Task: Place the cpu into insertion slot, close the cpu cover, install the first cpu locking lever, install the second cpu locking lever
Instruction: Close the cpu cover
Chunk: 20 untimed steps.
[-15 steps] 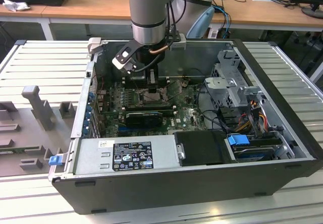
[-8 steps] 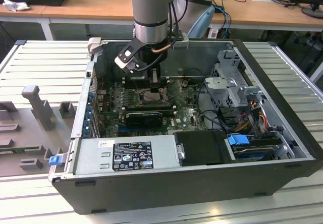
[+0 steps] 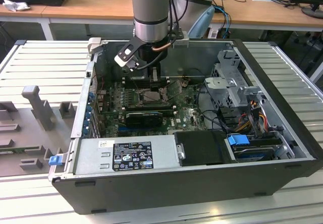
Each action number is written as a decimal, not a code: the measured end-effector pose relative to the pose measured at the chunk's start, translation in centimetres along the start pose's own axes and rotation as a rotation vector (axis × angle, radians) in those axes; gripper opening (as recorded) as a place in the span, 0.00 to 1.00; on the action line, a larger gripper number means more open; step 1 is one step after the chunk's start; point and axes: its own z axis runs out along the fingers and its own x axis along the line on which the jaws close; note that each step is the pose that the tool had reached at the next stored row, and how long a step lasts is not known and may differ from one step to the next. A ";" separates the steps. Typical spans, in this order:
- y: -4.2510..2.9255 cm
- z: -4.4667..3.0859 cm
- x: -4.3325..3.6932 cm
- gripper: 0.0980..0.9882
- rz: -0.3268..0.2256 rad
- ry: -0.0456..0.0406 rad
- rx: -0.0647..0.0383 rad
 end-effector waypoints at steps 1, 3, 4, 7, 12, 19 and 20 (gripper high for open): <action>0.01 -0.09 0.00 0.01 0.000 0.0000 0.000; 0.02 -0.19 0.00 0.01 0.000 0.0000 0.000; 0.02 -0.27 0.01 0.01 0.000 0.0001 0.000; 0.06 -0.69 0.01 0.01 0.000 0.0000 0.000; 0.09 -0.97 0.02 0.01 0.000 0.0003 0.000; 0.69 -1.03 0.02 0.01 0.000 0.0001 0.001; 0.92 -1.02 0.02 0.01 0.000 0.0000 0.001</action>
